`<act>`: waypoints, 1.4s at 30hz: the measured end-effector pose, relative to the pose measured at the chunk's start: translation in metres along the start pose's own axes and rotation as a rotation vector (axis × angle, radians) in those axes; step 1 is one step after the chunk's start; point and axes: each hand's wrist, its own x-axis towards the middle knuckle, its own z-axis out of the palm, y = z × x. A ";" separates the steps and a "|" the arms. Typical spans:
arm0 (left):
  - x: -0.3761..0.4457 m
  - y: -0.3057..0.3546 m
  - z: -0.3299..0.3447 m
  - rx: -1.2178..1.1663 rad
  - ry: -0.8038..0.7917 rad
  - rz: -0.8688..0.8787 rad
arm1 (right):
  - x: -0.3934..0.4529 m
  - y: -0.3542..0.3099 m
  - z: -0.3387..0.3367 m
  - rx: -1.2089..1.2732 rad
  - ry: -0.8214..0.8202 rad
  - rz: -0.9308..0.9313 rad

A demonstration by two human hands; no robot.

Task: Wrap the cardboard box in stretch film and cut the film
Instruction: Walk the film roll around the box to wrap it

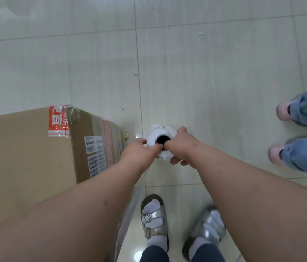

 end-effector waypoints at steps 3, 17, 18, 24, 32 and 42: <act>0.016 0.019 -0.007 0.156 0.031 0.058 | 0.002 -0.011 -0.016 -0.112 0.066 -0.020; 0.073 0.094 -0.085 0.951 0.371 0.384 | 0.047 -0.094 -0.039 -0.062 -0.072 -0.208; 0.076 0.092 -0.089 0.979 0.383 0.377 | 0.051 -0.100 -0.035 -0.069 -0.084 -0.217; 0.097 0.077 -0.112 0.818 0.325 0.165 | 0.062 -0.139 -0.032 -0.179 -0.098 -0.231; 0.111 0.092 -0.133 0.776 0.191 0.097 | 0.064 -0.178 -0.050 -0.748 0.054 -0.609; 0.123 0.095 -0.181 0.733 0.395 0.297 | 0.074 -0.221 -0.046 -0.337 -0.132 -0.348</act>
